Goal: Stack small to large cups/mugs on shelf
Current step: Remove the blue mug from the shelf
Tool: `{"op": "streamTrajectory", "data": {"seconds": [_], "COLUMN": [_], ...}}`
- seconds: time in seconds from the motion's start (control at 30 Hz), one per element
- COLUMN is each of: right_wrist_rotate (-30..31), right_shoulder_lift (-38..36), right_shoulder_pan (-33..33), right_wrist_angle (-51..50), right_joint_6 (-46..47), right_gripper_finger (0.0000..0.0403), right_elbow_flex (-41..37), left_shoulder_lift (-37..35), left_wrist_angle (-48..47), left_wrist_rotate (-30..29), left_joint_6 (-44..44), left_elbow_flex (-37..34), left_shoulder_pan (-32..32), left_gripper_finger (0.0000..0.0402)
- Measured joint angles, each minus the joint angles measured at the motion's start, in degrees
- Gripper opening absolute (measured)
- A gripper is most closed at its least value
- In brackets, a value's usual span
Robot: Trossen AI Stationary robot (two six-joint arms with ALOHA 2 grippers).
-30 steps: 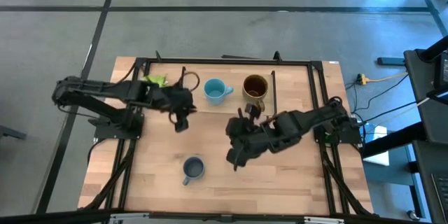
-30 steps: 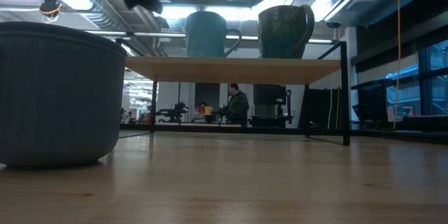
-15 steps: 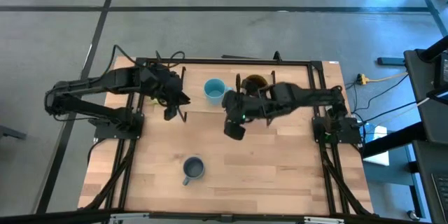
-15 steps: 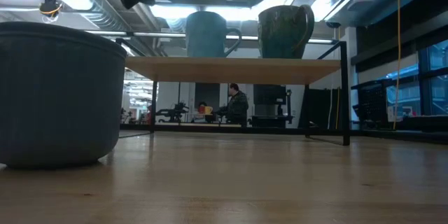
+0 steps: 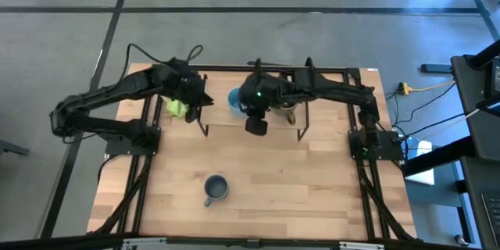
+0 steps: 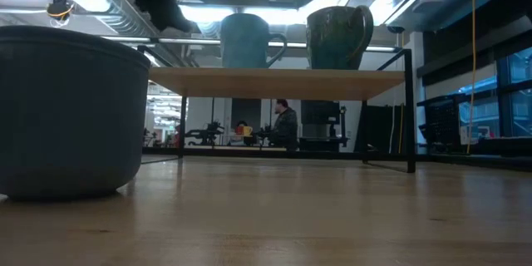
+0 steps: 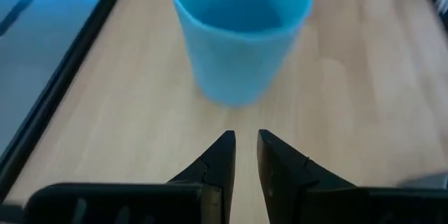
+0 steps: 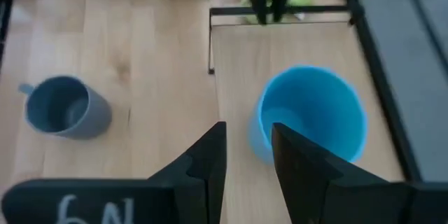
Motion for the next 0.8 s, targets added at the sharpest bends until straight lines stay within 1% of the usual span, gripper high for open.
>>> {"op": "streamTrajectory", "data": {"seconds": [0.1, 0.2, 0.3, 0.4, 0.53, 0.63, 0.73, 0.8], "right_wrist_rotate": [-3.7, -6.0, -6.2, -6.8, -8.6, -8.5, -8.4, -9.5], "right_shoulder_lift": [0.6, 0.7, 0.9, 0.9, 0.9, 0.9, 0.9, 0.9], "right_shoulder_pan": [-1.0, -1.5, -1.7, -1.8, -2.2, -3.7, -4.9, -5.2], "right_wrist_angle": [-2.1, -7.4, -10.6, -10.5, -6.3, -4.1, -4.8, -4.9], "right_joint_6": [-0.2, -1.8, -3.5, -5.9, -8.1, -6.6, -5.3, -4.8], "right_gripper_finger": [0.0116, 0.0116, 0.0116, 0.0116, 0.0116, 0.0116, 0.0111, 0.0104], "right_elbow_flex": [0.0, 0.0, 0.0, -0.1, -0.1, -0.1, -0.1, -0.5], "left_shoulder_lift": [0.5, 2.0, 4.1, 6.6, 9.3, 10.3, 10.7, 10.8], "left_wrist_angle": [6.0, 9.3, 11.0, 12.0, 14.8, 17.2, 18.8, 18.8], "left_wrist_rotate": [4.8, 4.9, 5.2, 6.7, 8.7, 9.3, 9.4, 9.4], "left_joint_6": [-0.4, -0.4, -1.9, -2.6, -3.9, -4.8, -5.4, -5.5], "left_elbow_flex": [-1.1, -1.2, -1.2, -1.3, -1.3, -1.3, -1.3, -1.3], "left_shoulder_pan": [3.2, 5.7, 7.7, 8.4, 8.5, 8.4, 8.4, 8.5], "left_gripper_finger": [0.0055, 0.0055, 0.0055, 0.0055, 0.0055, 0.0055, 0.0055, 0.0055]}}
